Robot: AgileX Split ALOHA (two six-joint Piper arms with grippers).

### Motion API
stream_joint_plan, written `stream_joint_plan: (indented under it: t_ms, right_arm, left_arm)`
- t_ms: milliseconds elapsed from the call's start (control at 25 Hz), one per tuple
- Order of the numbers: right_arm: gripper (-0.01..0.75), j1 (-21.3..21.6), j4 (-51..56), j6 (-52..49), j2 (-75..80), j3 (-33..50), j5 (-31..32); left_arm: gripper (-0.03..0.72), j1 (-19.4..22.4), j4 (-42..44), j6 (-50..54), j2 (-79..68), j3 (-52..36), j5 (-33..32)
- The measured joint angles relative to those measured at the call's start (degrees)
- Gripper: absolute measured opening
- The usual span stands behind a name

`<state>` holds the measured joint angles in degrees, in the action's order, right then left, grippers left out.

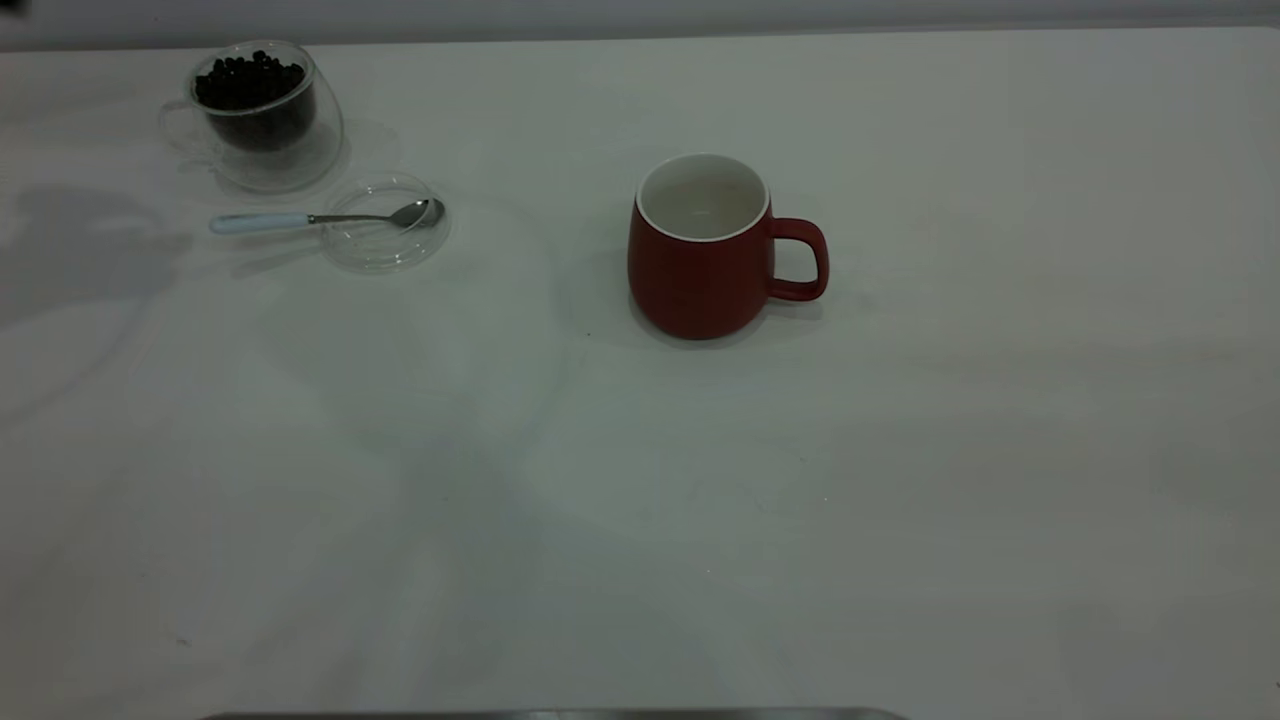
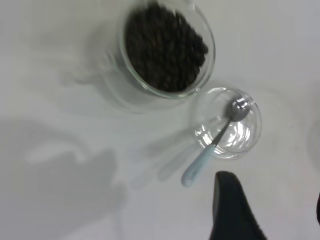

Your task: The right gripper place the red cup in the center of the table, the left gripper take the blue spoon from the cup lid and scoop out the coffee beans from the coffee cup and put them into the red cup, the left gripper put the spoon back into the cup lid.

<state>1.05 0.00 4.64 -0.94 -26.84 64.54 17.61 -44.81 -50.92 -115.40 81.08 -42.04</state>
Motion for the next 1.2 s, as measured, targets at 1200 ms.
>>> stream_joint_plan:
  t_ms: [1200]
  right_arm:
    - [0.59,-2.18,0.0,0.0,0.0,0.0,0.0]
  left_arm:
    - [0.464,-7.83,33.48,37.8,58.05,-20.25,-24.68]
